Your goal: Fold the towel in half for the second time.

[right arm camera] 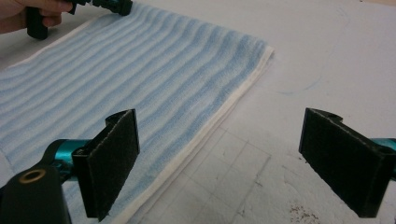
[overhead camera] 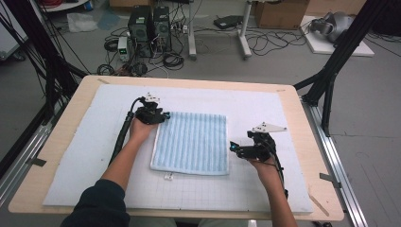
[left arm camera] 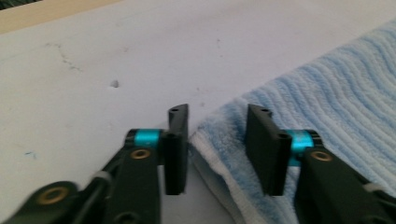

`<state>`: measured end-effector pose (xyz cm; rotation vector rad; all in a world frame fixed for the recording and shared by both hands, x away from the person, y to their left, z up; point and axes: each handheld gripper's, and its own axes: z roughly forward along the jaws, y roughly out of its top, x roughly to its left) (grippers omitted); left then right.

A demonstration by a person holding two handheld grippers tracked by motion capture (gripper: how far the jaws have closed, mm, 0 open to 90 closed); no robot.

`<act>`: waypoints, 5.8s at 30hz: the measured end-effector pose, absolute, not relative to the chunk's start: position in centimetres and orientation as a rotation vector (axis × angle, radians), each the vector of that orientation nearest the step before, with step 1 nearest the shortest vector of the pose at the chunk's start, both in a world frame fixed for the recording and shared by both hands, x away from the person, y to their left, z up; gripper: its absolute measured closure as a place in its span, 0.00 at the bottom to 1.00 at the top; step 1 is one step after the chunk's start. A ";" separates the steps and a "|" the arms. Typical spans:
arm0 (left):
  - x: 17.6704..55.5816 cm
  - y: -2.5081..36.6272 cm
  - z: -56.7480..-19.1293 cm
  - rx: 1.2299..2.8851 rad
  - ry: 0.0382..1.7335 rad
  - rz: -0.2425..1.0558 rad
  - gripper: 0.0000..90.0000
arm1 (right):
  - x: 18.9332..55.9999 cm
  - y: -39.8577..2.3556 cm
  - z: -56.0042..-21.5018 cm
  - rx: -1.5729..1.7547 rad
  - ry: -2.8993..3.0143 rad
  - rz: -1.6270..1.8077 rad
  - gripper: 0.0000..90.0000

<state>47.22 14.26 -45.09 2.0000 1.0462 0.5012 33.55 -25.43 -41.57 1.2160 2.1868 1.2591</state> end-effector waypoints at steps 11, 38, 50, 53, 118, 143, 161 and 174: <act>47.0 14.1 -45.1 1.991 1.051 0.475 0.95 | 35.7 -24.4 -42.0 1.202 2.242 1.273 0.12; 46.9 14.4 -45.0 1.979 1.074 0.423 0.96 | 46.6 -20.9 -44.0 1.403 2.277 1.038 0.29; 46.7 14.6 -44.9 1.981 1.069 0.408 0.96 | 46.4 -20.3 -43.8 1.344 2.330 1.045 0.93; 46.7 14.8 -44.7 1.976 1.074 0.399 0.96 | 46.3 -20.1 -43.4 1.322 2.323 1.027 0.94; 31.2 19.3 -42.7 1.768 0.657 0.374 0.95 | 31.5 -23.1 -41.6 0.992 2.239 1.395 0.94; 29.9 20.4 -42.2 1.684 0.777 0.352 0.55 | 28.1 -25.3 -41.5 1.116 2.127 1.498 0.56; 31.3 15.9 -44.4 1.998 0.840 0.293 0.74 | 30.4 -20.2 -43.5 1.029 2.356 1.197 0.77; 30.3 15.9 -44.3 2.105 0.789 0.320 0.79 | 28.9 -20.6 -44.5 1.019 2.425 1.168 0.77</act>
